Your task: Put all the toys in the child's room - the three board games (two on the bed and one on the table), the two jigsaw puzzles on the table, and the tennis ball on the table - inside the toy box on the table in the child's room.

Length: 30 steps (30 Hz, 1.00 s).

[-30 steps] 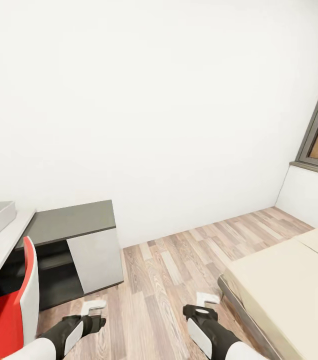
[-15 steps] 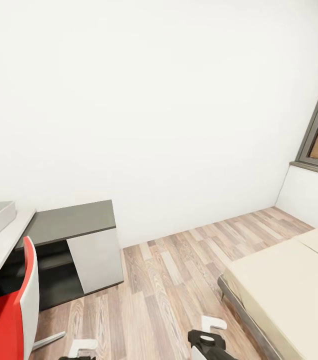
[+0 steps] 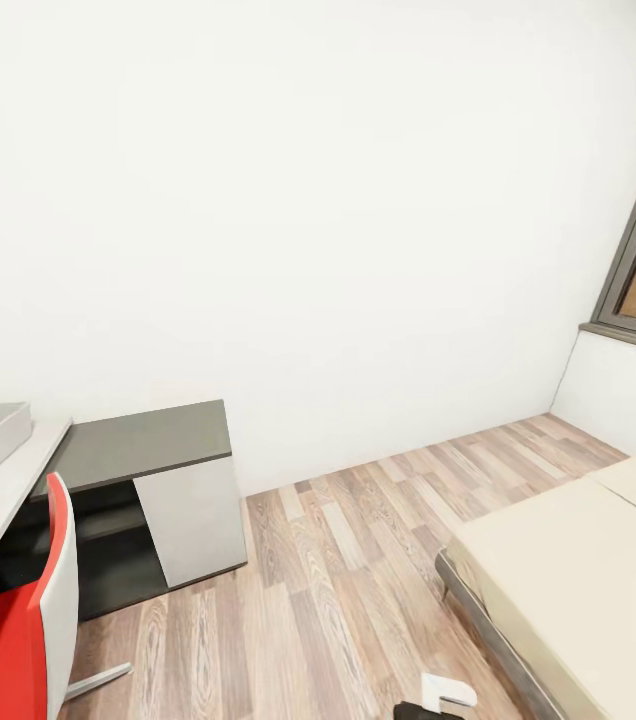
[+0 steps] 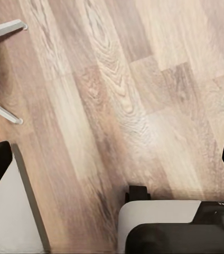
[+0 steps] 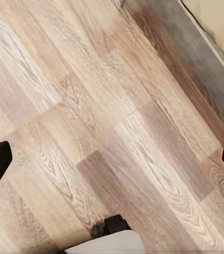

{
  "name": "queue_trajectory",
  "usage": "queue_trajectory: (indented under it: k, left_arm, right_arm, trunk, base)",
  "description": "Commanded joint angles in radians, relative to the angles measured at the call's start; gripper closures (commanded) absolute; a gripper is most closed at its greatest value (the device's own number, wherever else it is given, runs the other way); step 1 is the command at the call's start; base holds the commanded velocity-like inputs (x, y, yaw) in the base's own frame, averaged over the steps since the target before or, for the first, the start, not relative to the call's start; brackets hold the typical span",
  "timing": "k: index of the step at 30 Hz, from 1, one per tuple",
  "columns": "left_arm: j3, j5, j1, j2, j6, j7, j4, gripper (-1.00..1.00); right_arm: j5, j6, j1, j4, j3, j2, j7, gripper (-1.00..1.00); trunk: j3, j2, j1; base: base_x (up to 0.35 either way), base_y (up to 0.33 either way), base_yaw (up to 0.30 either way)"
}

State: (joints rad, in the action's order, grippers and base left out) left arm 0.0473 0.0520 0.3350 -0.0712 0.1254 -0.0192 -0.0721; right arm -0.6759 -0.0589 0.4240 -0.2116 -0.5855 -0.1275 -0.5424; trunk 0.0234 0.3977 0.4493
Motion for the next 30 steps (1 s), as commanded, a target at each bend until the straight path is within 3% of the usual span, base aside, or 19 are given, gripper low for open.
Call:
queue_trajectory:
  k: [1,7,16,30]
  left_arm:
    - [0.004,0.006,-0.011,0.0,0.006,-0.002,0.004,-1.0]
    - [0.004,0.008,-0.046,0.0,0.012,-0.002,0.008,-1.0]
    - [0.003,0.008,-0.093,-0.015,0.014,-0.002,0.01,-1.0]
    - [0.003,0.007,-0.147,-0.02,0.012,-0.002,0.011,-1.0]
  right_arm:
    - [-0.012,-0.01,-0.004,0.002,-0.007,0.0,-0.003,-1.0]
    - [-0.01,-0.015,-0.018,0.019,-0.007,0.001,0.004,-1.0]
    - [-0.014,-0.018,-0.055,0.116,-0.004,0.007,0.123,-1.0]
    - [-0.016,-0.018,-0.107,0.139,-0.003,0.015,0.143,-1.0]
  trunk:
    - [0.002,0.002,0.001]
    - [0.003,0.002,0.001]
    - [0.015,0.002,0.001]
    - [0.038,0.002,0.001]
  base:
    - [0.0,0.0,0.0]
    - [0.0,0.0,0.0]
    - [0.0,0.0,0.0]
    - [0.0,0.0,0.0]
